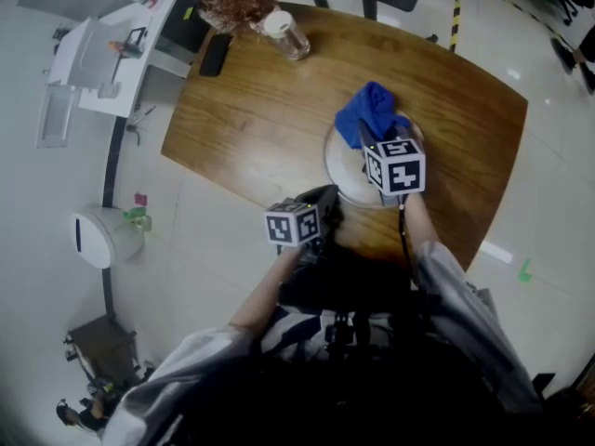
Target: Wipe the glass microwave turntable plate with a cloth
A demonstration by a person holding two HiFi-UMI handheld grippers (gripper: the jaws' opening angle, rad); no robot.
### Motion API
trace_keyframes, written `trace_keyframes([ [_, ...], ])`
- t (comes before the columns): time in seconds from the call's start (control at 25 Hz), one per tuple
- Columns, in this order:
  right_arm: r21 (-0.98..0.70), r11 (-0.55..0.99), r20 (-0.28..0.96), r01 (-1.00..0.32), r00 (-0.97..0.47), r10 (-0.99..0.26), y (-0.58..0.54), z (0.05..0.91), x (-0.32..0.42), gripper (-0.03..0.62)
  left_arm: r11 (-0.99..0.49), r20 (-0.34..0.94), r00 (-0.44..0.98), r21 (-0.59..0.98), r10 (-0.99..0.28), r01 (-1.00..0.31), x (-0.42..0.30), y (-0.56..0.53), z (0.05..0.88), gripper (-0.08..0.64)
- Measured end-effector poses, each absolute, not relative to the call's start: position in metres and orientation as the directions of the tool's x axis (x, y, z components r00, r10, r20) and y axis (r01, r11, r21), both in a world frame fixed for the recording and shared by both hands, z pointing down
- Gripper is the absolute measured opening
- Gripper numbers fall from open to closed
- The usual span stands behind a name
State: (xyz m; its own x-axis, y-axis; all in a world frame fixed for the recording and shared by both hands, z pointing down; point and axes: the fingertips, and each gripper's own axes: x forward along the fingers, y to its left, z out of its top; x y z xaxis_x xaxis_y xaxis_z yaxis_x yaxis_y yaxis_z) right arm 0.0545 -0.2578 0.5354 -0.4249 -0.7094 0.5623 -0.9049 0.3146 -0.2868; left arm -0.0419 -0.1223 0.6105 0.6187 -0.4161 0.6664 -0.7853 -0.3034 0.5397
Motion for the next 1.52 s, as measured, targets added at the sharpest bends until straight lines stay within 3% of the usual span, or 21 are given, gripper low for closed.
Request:
trace_keyframes([
  [0.52,-0.341,0.382,0.643,-0.859,-0.51,-0.572,-0.143,0.572,0.021,0.083,-0.299,0.664,0.632,0.557,-0.4,-0.775,-0.044,-0.122,0.613,-0.005],
  [0.96,-0.288,0.422,0.639,-0.86,-0.501,-0.584,-0.137,0.563,0.027,0.083,-0.307,0.667,0.628,0.549,-0.4,-0.778,-0.043,-0.12,0.614,-0.005],
  [1.52,-0.066,0.17,0.574,-0.983,-0.177,-0.8,-0.271,0.525,0.151,0.083,-0.262,0.649,0.62,0.568,-0.44,-0.78,-0.046,-0.127,0.611,-0.005],
])
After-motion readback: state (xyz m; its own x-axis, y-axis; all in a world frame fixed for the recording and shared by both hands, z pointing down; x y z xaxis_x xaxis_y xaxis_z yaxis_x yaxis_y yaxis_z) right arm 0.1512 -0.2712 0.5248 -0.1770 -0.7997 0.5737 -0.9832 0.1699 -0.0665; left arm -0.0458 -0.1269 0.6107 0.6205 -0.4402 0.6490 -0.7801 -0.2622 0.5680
